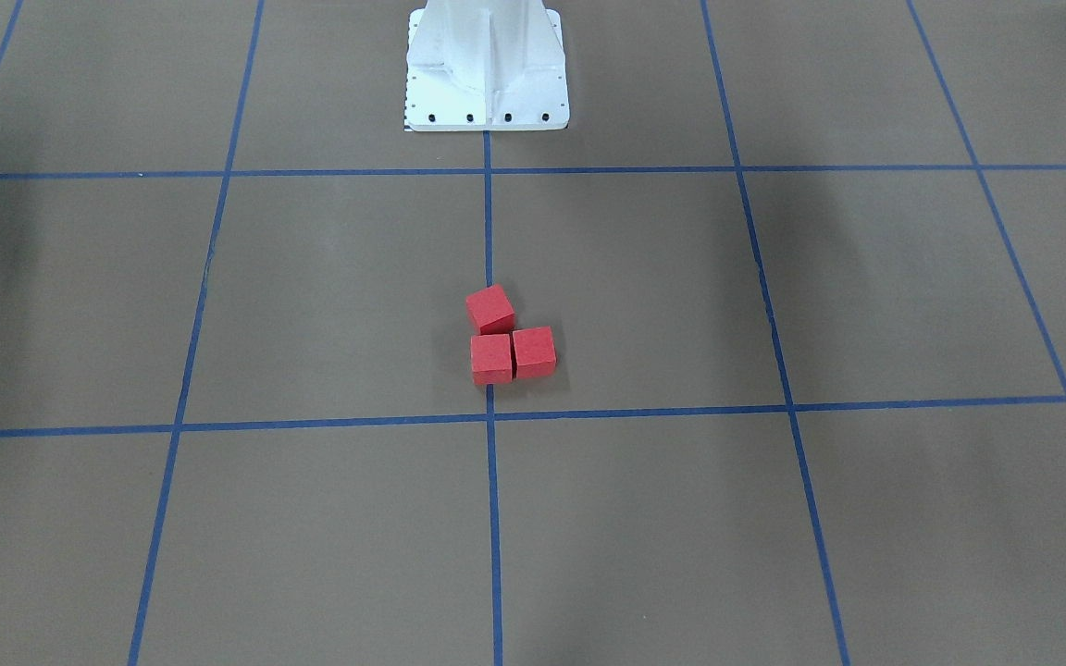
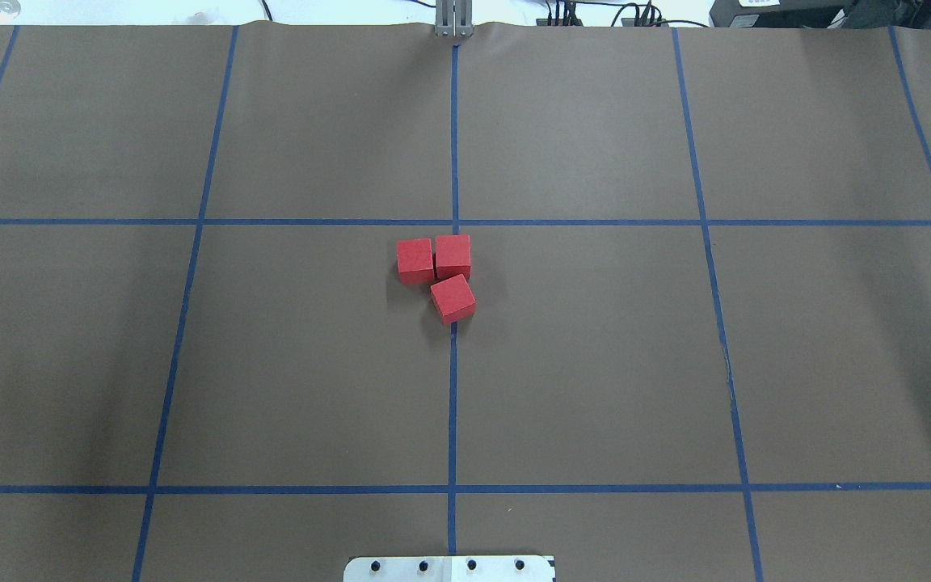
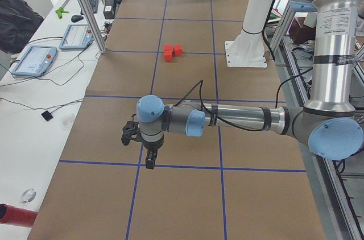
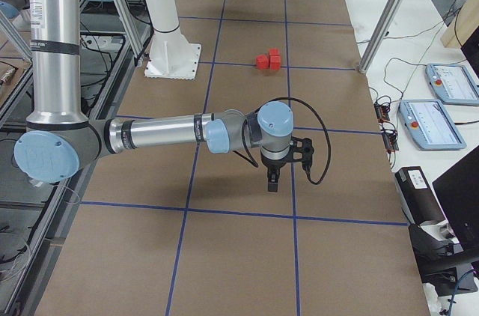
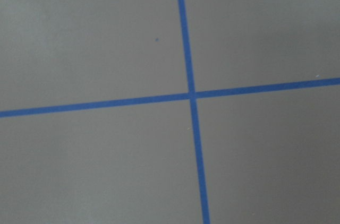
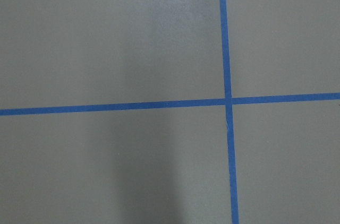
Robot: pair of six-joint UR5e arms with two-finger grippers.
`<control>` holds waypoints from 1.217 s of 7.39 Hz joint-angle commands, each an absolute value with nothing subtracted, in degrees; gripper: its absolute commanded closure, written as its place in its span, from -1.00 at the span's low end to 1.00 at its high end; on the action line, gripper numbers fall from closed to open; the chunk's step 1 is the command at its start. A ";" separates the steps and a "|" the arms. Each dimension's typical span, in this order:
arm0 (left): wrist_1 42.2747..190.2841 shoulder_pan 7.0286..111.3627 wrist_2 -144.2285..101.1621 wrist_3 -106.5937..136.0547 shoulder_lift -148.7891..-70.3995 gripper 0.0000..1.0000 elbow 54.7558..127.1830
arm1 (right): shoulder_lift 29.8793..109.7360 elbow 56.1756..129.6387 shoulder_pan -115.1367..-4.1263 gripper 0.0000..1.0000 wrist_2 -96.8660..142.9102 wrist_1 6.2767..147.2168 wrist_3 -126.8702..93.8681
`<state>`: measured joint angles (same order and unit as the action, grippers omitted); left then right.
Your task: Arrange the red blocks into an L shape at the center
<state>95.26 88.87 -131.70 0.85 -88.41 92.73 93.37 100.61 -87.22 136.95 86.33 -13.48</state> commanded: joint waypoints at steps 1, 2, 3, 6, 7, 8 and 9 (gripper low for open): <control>96.84 89.12 -132.01 0.96 -89.12 -1.00 93.32 | 94.83 100.46 -88.06 -0.98 137.29 86.31 -13.01; 96.94 89.12 -131.66 1.14 -88.69 -1.00 94.38 | 95.79 100.20 -88.07 -0.98 137.11 86.31 -11.79; 96.94 89.03 -131.57 1.14 -88.51 -1.00 94.39 | 95.97 100.37 -88.07 -0.98 136.67 86.40 -10.73; 96.86 88.95 -131.57 1.14 -88.51 -1.00 93.96 | 94.84 104.73 -88.68 -0.98 136.67 92.85 -11.34; 96.86 88.95 -131.66 1.06 -88.51 -1.00 93.78 | 95.18 106.59 -88.68 -0.98 136.50 95.42 -11.16; 96.94 88.95 -131.66 0.97 -88.51 -1.00 93.69 | 95.62 106.18 -88.68 -0.98 136.58 95.01 -10.73; 96.94 88.95 -131.66 1.05 -88.51 -1.00 93.69 | 95.45 106.00 -88.68 -0.98 136.58 94.92 -10.64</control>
